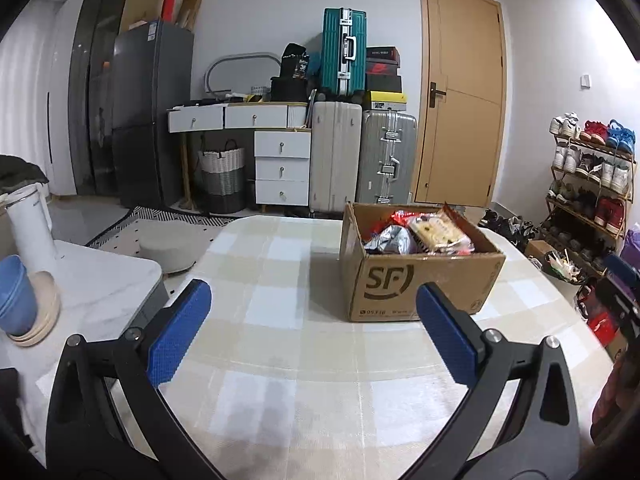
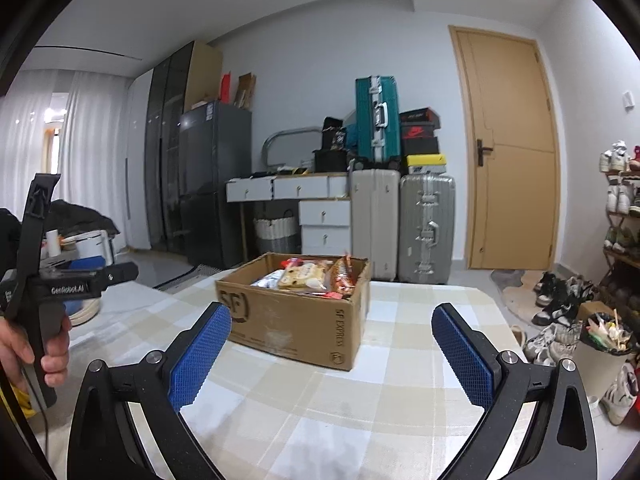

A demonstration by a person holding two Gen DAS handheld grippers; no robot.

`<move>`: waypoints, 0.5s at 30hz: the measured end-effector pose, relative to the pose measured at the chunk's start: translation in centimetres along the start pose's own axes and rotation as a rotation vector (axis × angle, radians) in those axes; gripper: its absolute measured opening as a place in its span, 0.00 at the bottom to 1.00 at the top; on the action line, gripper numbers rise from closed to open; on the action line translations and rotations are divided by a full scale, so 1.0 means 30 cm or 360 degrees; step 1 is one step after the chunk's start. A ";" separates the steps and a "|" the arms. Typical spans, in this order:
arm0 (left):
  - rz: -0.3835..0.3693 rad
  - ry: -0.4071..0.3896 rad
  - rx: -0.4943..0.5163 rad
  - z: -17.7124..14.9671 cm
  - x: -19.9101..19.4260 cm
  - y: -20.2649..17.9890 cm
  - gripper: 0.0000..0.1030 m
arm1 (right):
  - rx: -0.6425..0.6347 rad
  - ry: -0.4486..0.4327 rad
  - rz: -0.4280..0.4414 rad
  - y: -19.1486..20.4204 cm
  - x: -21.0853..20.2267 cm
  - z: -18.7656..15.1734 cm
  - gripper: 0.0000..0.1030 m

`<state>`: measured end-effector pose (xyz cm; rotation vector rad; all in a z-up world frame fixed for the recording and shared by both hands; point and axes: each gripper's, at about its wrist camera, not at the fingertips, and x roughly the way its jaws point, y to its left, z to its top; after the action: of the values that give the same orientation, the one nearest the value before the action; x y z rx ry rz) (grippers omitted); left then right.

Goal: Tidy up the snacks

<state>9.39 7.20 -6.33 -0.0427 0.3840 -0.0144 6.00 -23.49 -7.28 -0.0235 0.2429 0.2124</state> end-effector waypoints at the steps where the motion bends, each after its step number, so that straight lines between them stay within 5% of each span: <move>1: -0.0007 -0.0017 0.0011 -0.026 0.026 -0.003 0.99 | -0.0005 -0.0013 -0.0014 -0.001 0.008 -0.017 0.99; 11: -0.0048 -0.0239 0.0049 -0.167 0.141 -0.025 0.99 | 0.0011 -0.0029 -0.0080 -0.025 0.039 -0.096 0.99; 15: -0.0016 -0.0207 0.0049 -0.172 0.173 -0.029 1.00 | 0.0025 -0.0010 -0.0087 -0.037 0.042 -0.093 0.99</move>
<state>12.27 6.01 -13.03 -0.0152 0.2536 -0.0275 6.78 -24.44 -10.30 -0.0137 0.2377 0.1558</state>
